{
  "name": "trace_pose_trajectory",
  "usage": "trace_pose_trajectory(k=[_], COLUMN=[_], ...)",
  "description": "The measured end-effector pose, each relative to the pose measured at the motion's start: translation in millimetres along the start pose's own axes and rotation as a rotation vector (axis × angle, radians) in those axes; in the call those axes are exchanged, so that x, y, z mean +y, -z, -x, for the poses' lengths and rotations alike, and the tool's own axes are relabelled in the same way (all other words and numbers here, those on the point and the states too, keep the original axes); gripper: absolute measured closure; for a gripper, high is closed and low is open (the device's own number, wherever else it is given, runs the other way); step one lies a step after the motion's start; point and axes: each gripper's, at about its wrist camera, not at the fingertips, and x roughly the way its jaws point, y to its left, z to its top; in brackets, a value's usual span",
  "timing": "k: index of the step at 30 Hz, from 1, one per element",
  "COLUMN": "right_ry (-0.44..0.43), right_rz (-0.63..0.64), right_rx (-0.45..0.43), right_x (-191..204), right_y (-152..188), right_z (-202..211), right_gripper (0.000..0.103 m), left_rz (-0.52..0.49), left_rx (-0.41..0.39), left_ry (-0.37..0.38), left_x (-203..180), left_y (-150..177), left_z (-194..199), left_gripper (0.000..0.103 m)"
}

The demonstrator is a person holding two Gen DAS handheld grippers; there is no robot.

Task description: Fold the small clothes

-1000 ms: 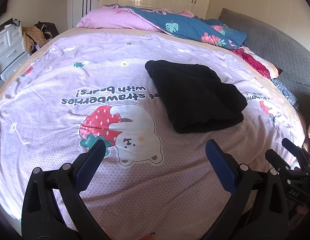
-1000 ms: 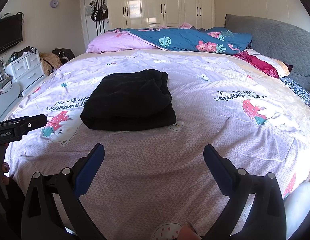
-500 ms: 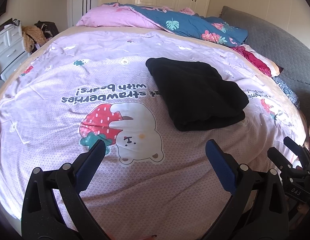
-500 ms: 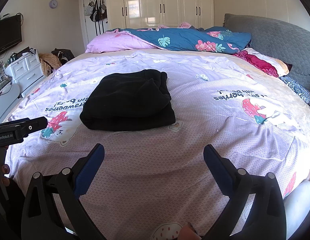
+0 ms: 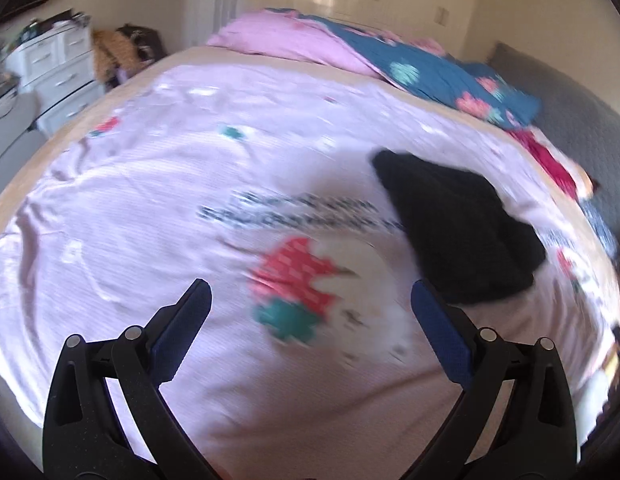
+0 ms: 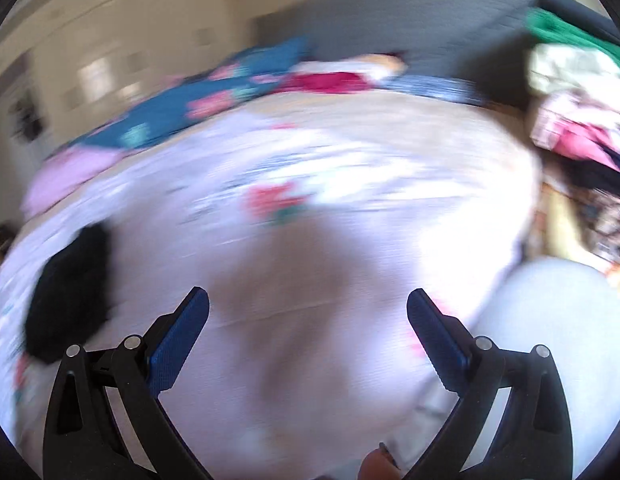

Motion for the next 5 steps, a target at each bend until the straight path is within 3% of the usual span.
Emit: trace_pose_trajectory(k=[3,5], right_ry=[0.289,0.443], right_rz=[-0.175,-0.236], right_rx=[0.039,0.053], right_x=[-99.5,-152.2], right_y=[-11.1,-11.7], right_z=[-26.2,-38.1], right_gripper=[0.004,0.004], left_rz=[0.102,0.122], left_rx=[-0.044,-0.051], left_ry=[-0.106,-0.258], left_x=[73.4,128.1], left_y=[-28.5,-46.0], left_z=[-2.4,-14.1], left_gripper=[0.009,0.009])
